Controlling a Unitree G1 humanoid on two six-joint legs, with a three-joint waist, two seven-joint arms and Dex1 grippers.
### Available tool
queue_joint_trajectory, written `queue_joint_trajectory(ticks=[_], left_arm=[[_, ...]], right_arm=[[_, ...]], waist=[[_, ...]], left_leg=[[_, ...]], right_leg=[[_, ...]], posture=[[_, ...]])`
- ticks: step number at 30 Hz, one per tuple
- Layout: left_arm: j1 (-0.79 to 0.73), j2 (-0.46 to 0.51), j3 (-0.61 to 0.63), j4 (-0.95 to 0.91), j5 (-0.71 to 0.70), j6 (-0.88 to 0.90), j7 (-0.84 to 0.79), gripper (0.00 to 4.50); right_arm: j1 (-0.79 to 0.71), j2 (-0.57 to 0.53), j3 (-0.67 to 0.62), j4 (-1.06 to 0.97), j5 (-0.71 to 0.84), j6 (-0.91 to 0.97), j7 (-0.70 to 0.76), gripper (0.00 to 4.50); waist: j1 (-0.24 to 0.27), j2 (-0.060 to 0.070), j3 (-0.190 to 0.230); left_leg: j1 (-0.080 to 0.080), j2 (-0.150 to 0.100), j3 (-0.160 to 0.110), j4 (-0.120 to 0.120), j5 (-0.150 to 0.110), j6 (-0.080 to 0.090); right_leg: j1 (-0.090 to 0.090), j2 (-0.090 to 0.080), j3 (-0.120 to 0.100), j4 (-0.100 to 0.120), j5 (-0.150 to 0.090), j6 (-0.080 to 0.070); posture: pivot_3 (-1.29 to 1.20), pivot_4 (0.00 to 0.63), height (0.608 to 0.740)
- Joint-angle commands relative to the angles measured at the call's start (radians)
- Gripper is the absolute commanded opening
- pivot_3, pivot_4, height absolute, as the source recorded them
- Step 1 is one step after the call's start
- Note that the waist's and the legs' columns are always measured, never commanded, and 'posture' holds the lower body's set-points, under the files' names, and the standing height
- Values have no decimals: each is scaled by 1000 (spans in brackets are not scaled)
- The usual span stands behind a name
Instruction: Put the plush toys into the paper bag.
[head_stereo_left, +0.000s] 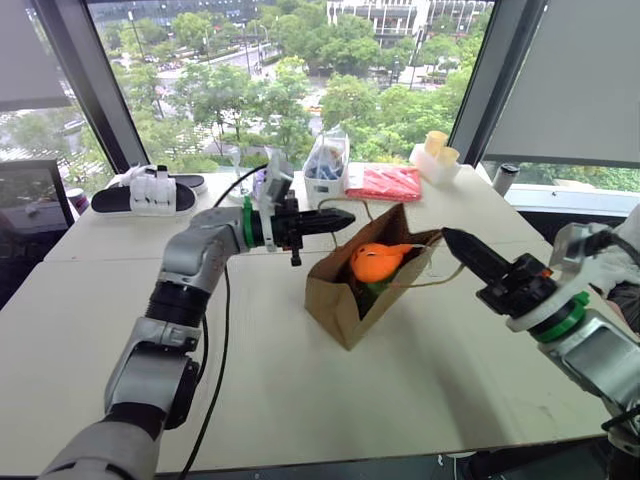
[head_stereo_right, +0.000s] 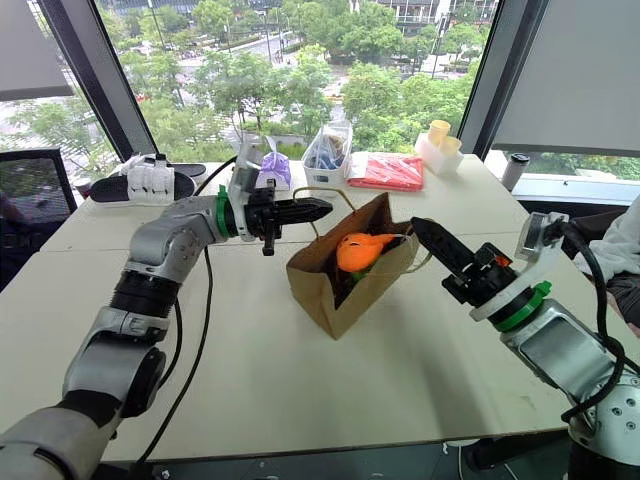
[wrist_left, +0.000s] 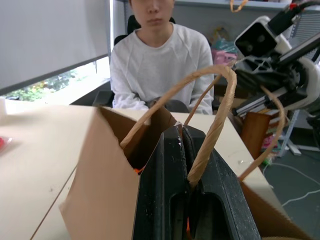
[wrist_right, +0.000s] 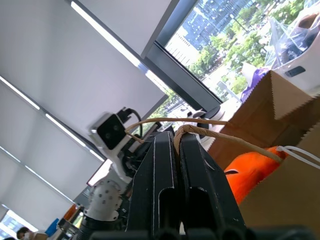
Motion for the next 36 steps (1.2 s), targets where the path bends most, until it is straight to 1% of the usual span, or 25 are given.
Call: queue_joint_trajectory(ticks=[1, 4, 6, 10, 14, 15, 16, 17, 20, 21, 23, 24, 25, 29, 33, 36], left_arm=[[-47, -25, -2, 29, 34, -52, -10, 0], [-60, -48, -9, 107, 93, -102, 23, 0], [-72, -60, -4, 145, 111, -96, 40, 0], [-76, -71, -7, 175, 137, -90, 34, 0], [-68, -71, 0, 175, 130, -57, 16, 0], [-69, -72, 12, 175, 120, -40, 26, 263], [-71, -73, 25, 175, 107, -18, 31, 556], [-75, -72, 36, 176, 98, -2, 34, 865], [-78, -71, 55, 164, 84, 29, 34, 2364], [-76, -72, 60, 156, 80, 36, 33, 2849], [-73, -71, 67, 140, 71, 54, 24, 3861], [-68, -69, 74, 128, 65, 60, 25, 4356], [-62, -65, 81, 115, 58, 66, 29, 4470], [-38, -50, 107, 76, 49, 85, 61, 4470], [29, -15, 148, -12, -13, 194, 80, 4470], [80, 5, 161, -88, -49, 261, 100, 4470]], right_arm=[[17, -22, 3, -25, 19, -39, 7, 40], [3, -22, 2, -32, 54, -77, -5, 40], [-11, -25, 9, -24, 70, -99, -29, 40], [-20, -36, 67, 27, 10, -101, -84, 40], [-2, -39, 95, 40, -21, -96, -94, 40], [5, -37, 96, 42, -31, -101, -97, 603], [14, -34, 93, 43, -35, -105, -97, 869], [20, -35, 87, 40, -35, -107, -88, 1325], [34, -39, 69, 13, -24, -111, -51, 2927], [38, -39, 67, 9, -23, -114, -49, 3383], [46, -38, 61, 8, -26, -122, -44, 4466], [59, -39, 51, 6, -40, -127, -46, 4500], [75, -42, 38, 6, -46, -131, -46, 4500], [144, -35, -40, -15, -33, -152, -9, 4500], [261, -23, -165, -71, 60, -162, 87, 4500], [302, -37, -202, -97, 80, -171, 118, 4500]], waist=[[1, 0, 0], [1, 0, 0], [0, 0, 0], [-4, 0, 0], [-3, 0, 0], [-2, 0, 0], [-1, 0, 0], [0, 0, 0], [0, 0, 0], [0, 0, 0], [-1, 0, 0], [0, 0, 0], [1, 0, 0], [1, 0, 0], [0, 0, 0], [-4, 0, 0]], left_leg=[[0, 0, 0, 0, 0, 0], [0, 0, 0, 0, 0, 0], [0, 0, 0, 0, 0, 1], [1, 0, 0, 0, 0, 1], [0, 0, 0, 0, 0, 1], [0, 0, 0, 0, 0, 1], [0, 0, 0, 0, 0, 1], [0, 0, 0, 0, 0, 1], [0, 0, 0, 0, 0, 1], [0, 0, 0, 0, 0, 1], [0, 0, 0, 0, -1, 1], [0, 0, 0, 0, -1, 1], [0, 0, 0, 0, -1, 1], [0, 0, 0, 0, -1, 1], [1, 1, 0, 0, -1, 2], [1, 2, 0, 0, -2, 3]], right_leg=[[0, 0, 0, 0, 0, 0], [0, 0, 0, 0, 0, 0], [0, 0, 0, 0, 0, 0], [0, 0, 0, 0, 0, 0], [-1, 0, 0, 1, 0, 0], [-1, 0, 0, 1, 0, 0], [-1, 0, 0, 1, 0, 0], [0, 0, 0, 1, 0, 0], [0, 0, 0, 1, 0, 0], [0, 0, 0, 1, 0, 0], [0, 0, 0, 1, 0, 0], [0, 0, 0, 1, 0, 0], [0, 0, 0, 1, 0, 0], [0, 0, 0, 1, 0, 0], [0, 0, 0, 1, 0, 0], [0, 1, 0, 1, 0, 0]], posture=[[0, 150, 740], [0, 150, 740], [0, 150, 740], [0, 150, 740], [0, 150, 740], [0, 150, 740], [0, 150, 740], [0, 150, 740], [0, 150, 740], [0, 150, 740], [0, 150, 740], [0, 150, 740], [0, 150, 740], [0, 150, 740], [0, 150, 740], [0, 150, 740]])
